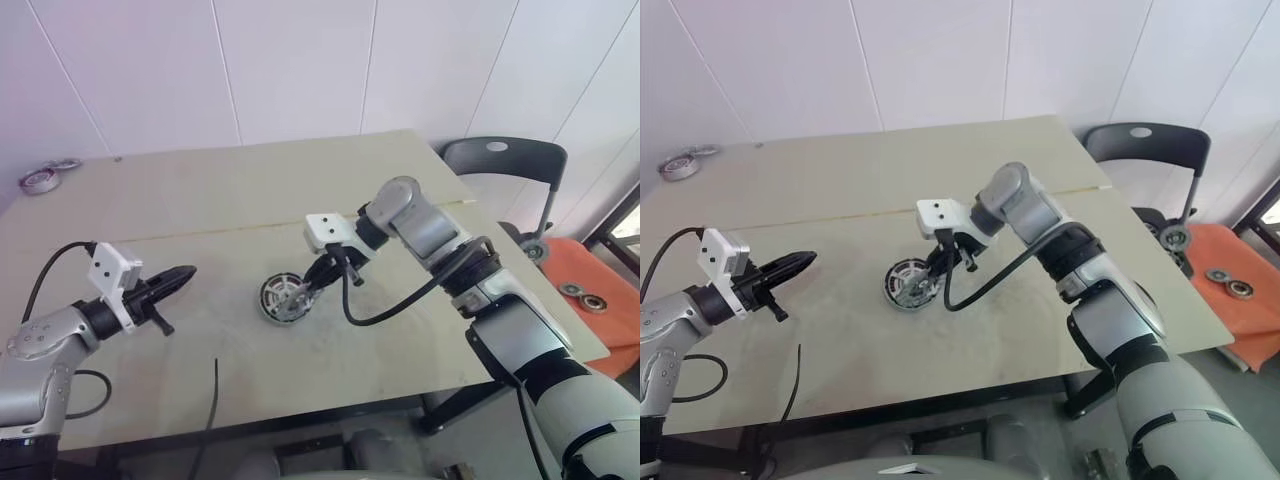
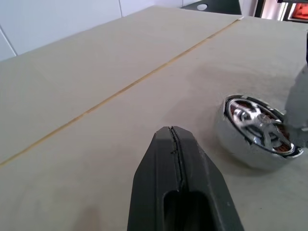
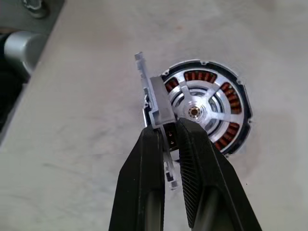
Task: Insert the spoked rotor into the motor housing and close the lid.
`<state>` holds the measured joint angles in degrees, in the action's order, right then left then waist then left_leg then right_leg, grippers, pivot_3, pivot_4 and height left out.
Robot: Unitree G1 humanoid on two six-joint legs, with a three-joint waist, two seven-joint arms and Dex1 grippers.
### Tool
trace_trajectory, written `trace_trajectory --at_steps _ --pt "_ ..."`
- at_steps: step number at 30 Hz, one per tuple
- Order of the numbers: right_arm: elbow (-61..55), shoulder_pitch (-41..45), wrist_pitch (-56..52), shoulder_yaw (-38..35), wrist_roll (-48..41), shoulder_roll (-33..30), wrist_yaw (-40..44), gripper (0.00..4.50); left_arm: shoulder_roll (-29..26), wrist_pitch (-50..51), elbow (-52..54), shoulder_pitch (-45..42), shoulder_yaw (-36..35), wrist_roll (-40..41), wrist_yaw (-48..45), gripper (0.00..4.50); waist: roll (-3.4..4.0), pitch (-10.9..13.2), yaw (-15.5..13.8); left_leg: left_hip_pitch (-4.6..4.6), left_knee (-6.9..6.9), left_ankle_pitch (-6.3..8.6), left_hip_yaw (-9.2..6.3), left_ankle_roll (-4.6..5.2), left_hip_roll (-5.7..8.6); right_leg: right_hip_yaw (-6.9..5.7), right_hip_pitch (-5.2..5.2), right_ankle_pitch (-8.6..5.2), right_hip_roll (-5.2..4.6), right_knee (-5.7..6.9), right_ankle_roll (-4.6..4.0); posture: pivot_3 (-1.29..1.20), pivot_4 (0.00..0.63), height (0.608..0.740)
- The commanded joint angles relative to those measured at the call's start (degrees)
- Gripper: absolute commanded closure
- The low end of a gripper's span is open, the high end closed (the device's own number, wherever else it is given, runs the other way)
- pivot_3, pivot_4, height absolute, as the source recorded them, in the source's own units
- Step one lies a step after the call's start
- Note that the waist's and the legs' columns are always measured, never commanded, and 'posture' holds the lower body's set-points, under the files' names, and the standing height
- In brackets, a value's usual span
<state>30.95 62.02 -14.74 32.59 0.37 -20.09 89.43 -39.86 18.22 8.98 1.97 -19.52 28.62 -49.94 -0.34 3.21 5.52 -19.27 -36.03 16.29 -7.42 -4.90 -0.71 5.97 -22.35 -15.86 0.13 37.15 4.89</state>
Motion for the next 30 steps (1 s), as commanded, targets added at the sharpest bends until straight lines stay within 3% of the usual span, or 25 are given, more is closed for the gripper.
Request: trace_trajectory --at_steps 1,17,25,30 --pt "3.29 -1.17 -0.14 3.29 2.71 1.35 2.65 4.19 -0.01 -1.26 0.31 -0.93 -0.44 -0.15 0.24 4.50 0.00 -0.01 0.02 0.02 -0.01 0.00 0.00 0.00 0.00 0.00 0.01 -0.09 0.01 0.00 0.15 0.00 0.000 0.740" --pt "11.08 0.74 10.98 0.19 8.38 5.90 -7.28 4.19 0.69 -1.30 1.37 0.06 -0.70 0.14 0.98 4.50 -0.08 -0.27 0.42 0.32 0.00 0.00 0.01 0.00 -0.10 0.02 0.14 -0.14 0.14 0.22 0.04 0.00 0.000 0.740" --pt "12.31 3.73 9.31 -4.05 5.35 7.84 -5.25 4.19 0.97 -1.66 0.69 -0.61 -0.47 -0.05 0.93 4.50 -0.06 -0.24 0.42 0.53 0.01 0.00 0.02 0.00 -0.10 0.06 0.32 -0.19 0.15 0.22 -0.05 0.00 0.000 0.740" --pt "11.36 4.43 7.63 -6.66 3.02 8.19 -2.31 4.19 1.02 -1.88 0.46 -0.96 -0.22 -0.15 0.94 4.50 -0.05 -0.23 0.42 0.12 0.02 -0.01 0.01 0.00 -0.10 0.05 -0.06 -0.08 0.15 0.22 0.10 0.00 0.000 0.740"
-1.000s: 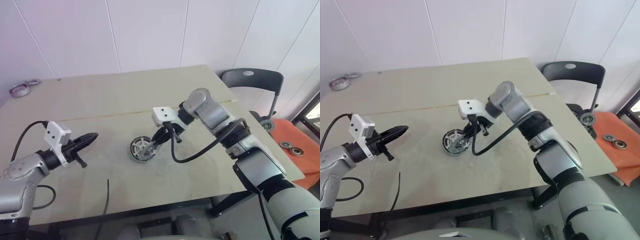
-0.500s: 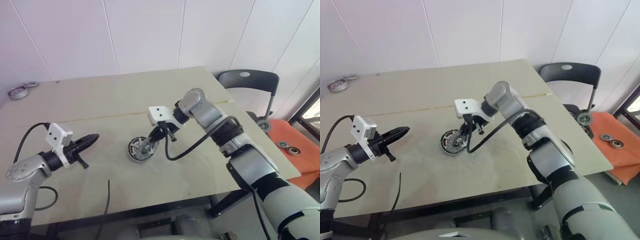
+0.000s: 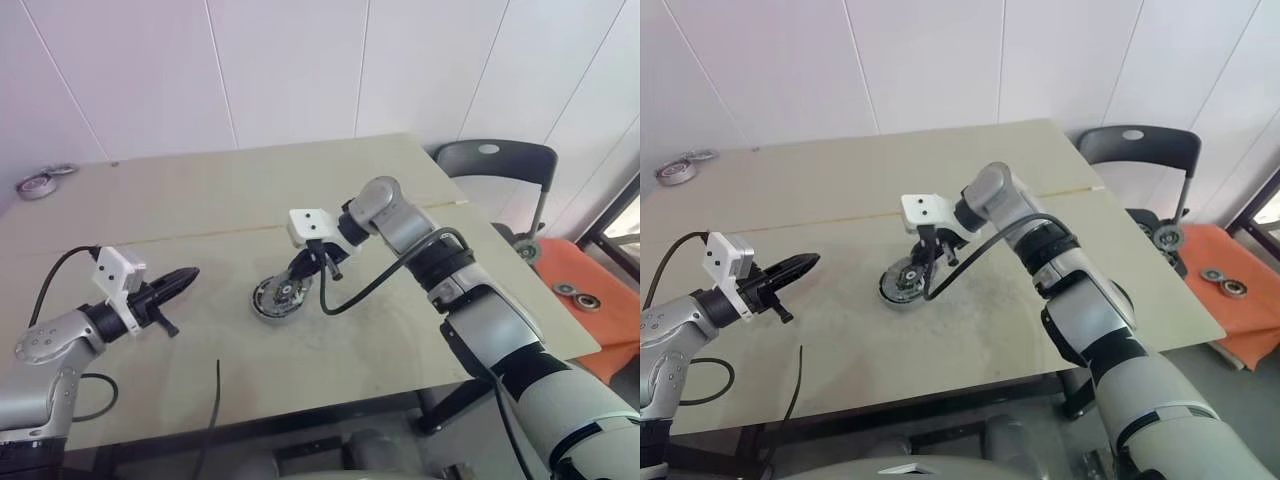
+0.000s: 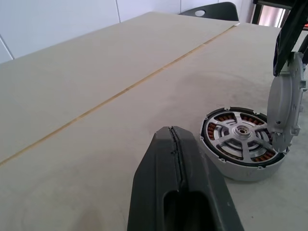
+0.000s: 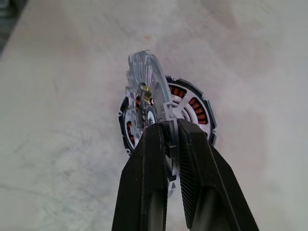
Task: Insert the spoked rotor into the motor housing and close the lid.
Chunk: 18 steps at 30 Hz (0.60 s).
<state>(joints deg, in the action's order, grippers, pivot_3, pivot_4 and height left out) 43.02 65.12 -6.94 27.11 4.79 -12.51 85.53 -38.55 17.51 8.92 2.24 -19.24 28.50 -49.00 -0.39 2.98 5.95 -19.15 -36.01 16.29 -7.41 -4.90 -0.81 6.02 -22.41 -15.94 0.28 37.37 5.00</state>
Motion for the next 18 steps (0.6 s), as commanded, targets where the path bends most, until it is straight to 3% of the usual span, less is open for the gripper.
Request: trace_trajectory --at_steps 1,9,13,18 --pt "-0.95 1.46 -0.55 -1.70 -1.87 0.68 1.98 4.19 -0.30 -1.22 0.43 -1.35 -0.43 -0.04 0.00 4.50 0.01 0.00 -0.03 -0.10 0.00 0.00 -0.01 0.00 0.00 0.00 -0.10 0.01 0.00 0.00 0.00 0.00 0.000 0.740" --pt "-5.46 6.15 -13.89 -12.79 -15.22 2.88 5.05 4.19 -0.49 -1.60 -0.45 -2.21 -0.23 -0.24 -0.30 4.50 0.12 0.16 -0.32 -0.40 0.07 0.00 -0.01 0.00 0.01 -0.01 -0.37 0.16 -0.03 -0.08 -0.20 0.00 0.000 0.740" --pt "-5.58 6.70 -15.37 -13.18 -15.65 3.08 4.02 4.19 -0.56 -1.66 -0.71 -2.51 -0.22 -0.32 -0.43 4.50 0.13 0.18 -0.30 -0.39 0.08 0.00 -0.01 0.00 0.01 -0.02 -0.36 0.15 -0.02 -0.10 -0.20 0.00 0.000 0.740" --pt "-4.02 4.89 -11.31 -9.47 -11.53 2.37 2.84 2.78 -0.63 -1.57 -0.66 -2.57 -0.39 -0.38 -0.48 4.50 0.13 0.17 -0.30 -0.37 0.01 0.00 0.01 0.00 0.02 -0.03 -0.30 0.10 -0.02 -0.10 -0.13 0.00 0.000 0.740"
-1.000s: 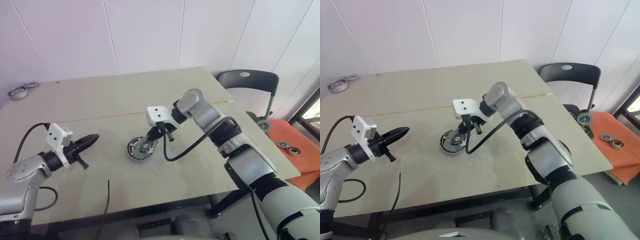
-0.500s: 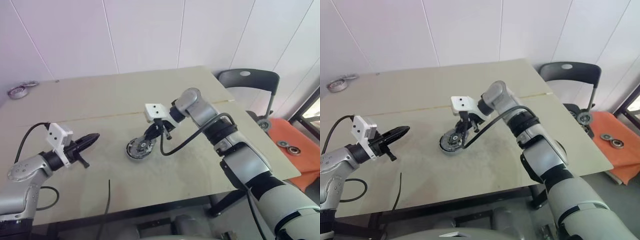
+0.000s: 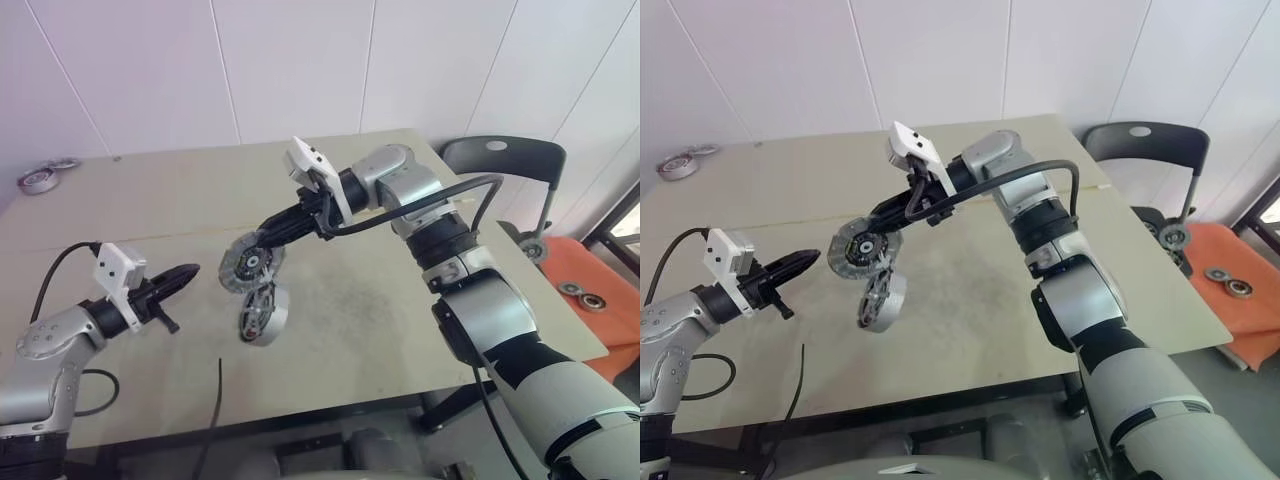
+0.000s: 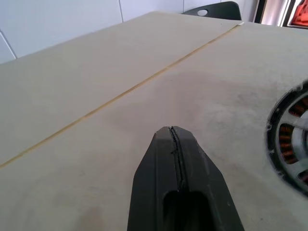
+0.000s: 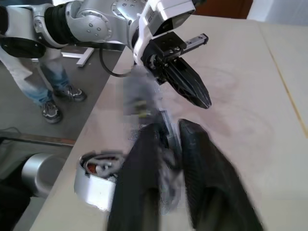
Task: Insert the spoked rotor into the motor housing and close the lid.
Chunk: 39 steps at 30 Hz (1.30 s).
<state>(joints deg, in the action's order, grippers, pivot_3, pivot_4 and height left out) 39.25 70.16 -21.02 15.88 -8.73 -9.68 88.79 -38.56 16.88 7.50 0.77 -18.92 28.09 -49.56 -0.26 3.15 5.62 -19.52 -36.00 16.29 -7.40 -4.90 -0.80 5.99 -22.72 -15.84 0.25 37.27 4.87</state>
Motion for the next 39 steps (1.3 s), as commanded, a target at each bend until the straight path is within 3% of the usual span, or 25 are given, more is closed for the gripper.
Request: trace_trajectory --at_steps 1,2,15,20,25,32,36,39 --pt "-0.16 -0.63 3.71 2.51 2.73 -0.62 -0.38 2.42 -0.61 -0.90 0.86 -1.03 -0.73 0.04 0.13 4.50 0.00 0.00 0.05 0.01 0.00 0.00 0.00 0.00 0.00 0.00 0.00 -0.08 0.00 0.00 0.13 0.00 0.000 0.740" --pt "-0.03 -1.00 4.41 2.88 3.22 -0.59 -0.75 2.12 -0.58 -0.83 1.02 -0.88 -0.74 0.07 0.17 4.50 -0.01 -0.01 0.05 0.01 0.00 0.00 0.00 0.00 0.00 0.00 0.00 -0.08 0.00 0.00 0.14 0.00 0.000 0.740" --pt "0.76 -2.89 6.99 3.97 4.78 -0.35 -2.20 2.12 -0.73 -0.01 1.80 -0.16 -0.72 0.38 0.23 4.50 0.00 0.00 0.05 0.01 0.02 0.00 -0.01 0.00 -0.01 0.00 -0.01 0.04 0.00 0.01 -0.06 0.00 0.000 0.740" --pt "4.39 -0.24 8.43 0.18 2.96 -0.39 -3.33 2.12 -0.76 0.17 2.02 -0.02 -0.86 0.50 0.25 4.50 0.00 0.00 0.02 0.00 0.02 0.00 -0.01 0.00 -0.01 0.00 -0.01 0.05 0.00 0.01 -0.06 0.00 0.000 0.740" --pt "4.29 -3.60 27.04 2.01 7.05 -7.24 -0.14 2.12 -0.61 0.44 2.42 0.29 -0.79 0.56 0.45 4.50 0.00 0.00 -0.16 0.00 0.03 0.00 -0.01 0.00 -0.01 0.00 0.03 0.04 0.00 -0.06 -0.05 0.00 0.000 0.740" --pt "15.74 -4.28 49.31 5.99 17.06 -22.33 1.37 2.12 -0.15 0.23 2.24 0.65 -0.49 0.52 0.34 4.50 0.08 0.08 -0.04 0.05 0.00 0.00 0.06 0.00 0.02 0.04 0.11 0.04 -0.04 -0.15 -0.07 0.00 0.000 0.740" --pt "7.53 -6.52 42.04 10.61 5.38 -28.23 3.71 2.12 -0.15 0.16 1.43 0.40 -0.08 0.58 -0.34 4.50 0.19 0.17 0.31 0.07 0.06 0.00 0.08 0.01 0.01 0.08 0.09 0.04 -0.03 -0.14 -0.08 0.00 0.000 0.740" --pt "-10.73 -10.33 21.83 16.15 -9.62 -34.13 3.71 2.12 0.07 -0.11 0.01 -1.61 1.28 0.14 -0.84 4.50 0.27 0.20 0.39 0.11 0.07 0.00 0.08 0.01 -0.03 0.12 0.08 0.04 0.00 -0.07 -0.07 0.00 0.000 0.740"
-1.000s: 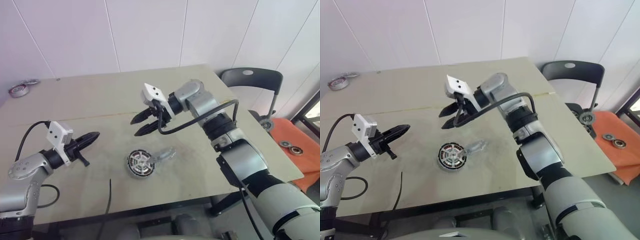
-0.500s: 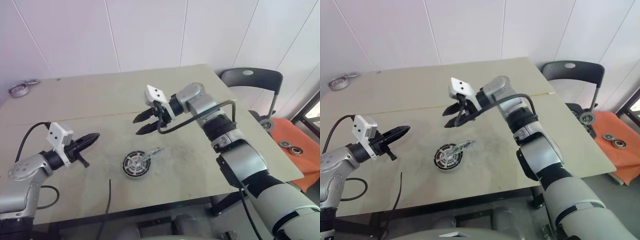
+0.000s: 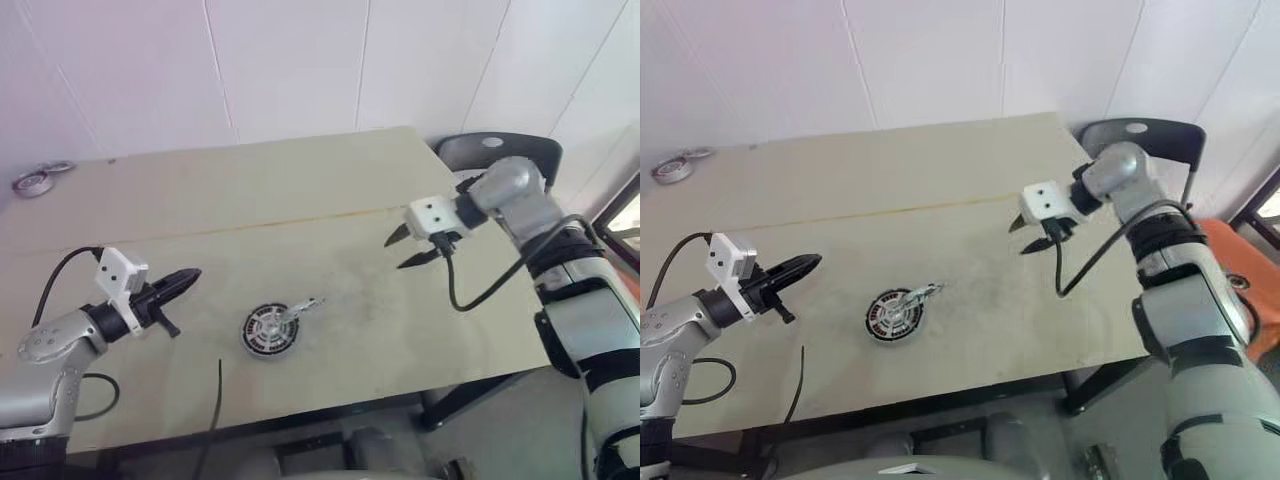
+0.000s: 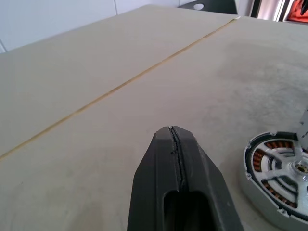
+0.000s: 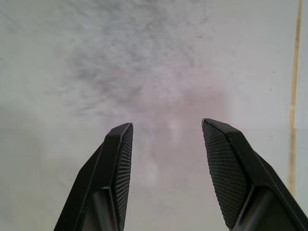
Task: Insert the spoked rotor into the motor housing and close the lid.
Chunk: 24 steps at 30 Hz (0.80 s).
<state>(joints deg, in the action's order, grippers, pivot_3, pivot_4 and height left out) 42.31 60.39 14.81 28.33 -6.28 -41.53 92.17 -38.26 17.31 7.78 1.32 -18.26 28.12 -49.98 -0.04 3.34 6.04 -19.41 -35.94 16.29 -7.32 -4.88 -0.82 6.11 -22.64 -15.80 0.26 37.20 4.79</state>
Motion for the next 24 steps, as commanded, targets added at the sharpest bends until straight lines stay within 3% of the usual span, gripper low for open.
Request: trace_trajectory --at_steps 1,3,6,11,17,24 --pt "-17.51 -1.15 -18.85 4.94 -14.69 -3.60 0.33 2.12 -0.18 -0.58 -0.84 -3.03 1.05 -0.03 -0.48 4.50 0.07 0.03 -0.18 0.01 -0.01 0.00 0.01 0.00 0.00 0.02 -0.01 0.00 0.01 0.02 0.00 0.00 0.000 0.740" --pt "-20.87 -1.63 -25.42 5.91 -17.41 -4.70 0.33 2.12 -0.16 -0.79 -1.70 -4.30 1.78 -0.26 -0.65 4.50 0.07 0.03 -0.35 0.00 -0.09 0.00 0.00 0.00 0.00 0.01 0.00 -0.15 0.02 0.05 0.19 0.00 0.000 0.740" --pt "-21.74 -2.41 -31.25 4.99 -17.38 -3.44 0.33 2.71 -0.01 -1.03 -2.42 -5.28 2.67 -0.49 -1.02 4.50 0.04 0.03 -0.58 0.01 -0.22 0.00 0.02 0.00 0.02 0.01 0.11 -0.24 0.01 -0.01 0.05 0.00 0.000 0.740" --pt "-26.81 -6.54 -39.75 2.75 -19.45 -1.79 0.33 4.47 0.45 -0.44 -1.45 -4.30 3.07 0.20 -1.20 4.50 -0.07 0.04 -0.79 -0.06 -0.18 0.00 0.03 0.00 0.05 0.01 0.09 -0.15 -0.02 -0.10 0.21 0.00 0.000 0.740" --pt "-33.63 -11.41 -47.55 4.40 -20.18 -1.93 0.33 4.49 0.00 1.04 -0.04 -3.40 3.29 0.84 -1.94 4.50 -0.07 0.05 -0.77 -0.11 -0.09 0.01 0.02 0.02 0.03 -0.02 -0.02 -0.14 -0.02 -0.10 0.26 0.00 0.000 0.740" --pt "-28.64 -10.34 -52.09 4.06 -15.41 10.88 -5.58 4.49 -0.06 1.82 -0.95 -5.12 4.04 0.42 -2.50 4.50 -0.11 0.05 -0.50 0.02 -0.20 0.00 0.03 0.02 0.01 -0.02 0.07 -0.16 0.05 0.04 0.23 0.00 0.000 0.740"
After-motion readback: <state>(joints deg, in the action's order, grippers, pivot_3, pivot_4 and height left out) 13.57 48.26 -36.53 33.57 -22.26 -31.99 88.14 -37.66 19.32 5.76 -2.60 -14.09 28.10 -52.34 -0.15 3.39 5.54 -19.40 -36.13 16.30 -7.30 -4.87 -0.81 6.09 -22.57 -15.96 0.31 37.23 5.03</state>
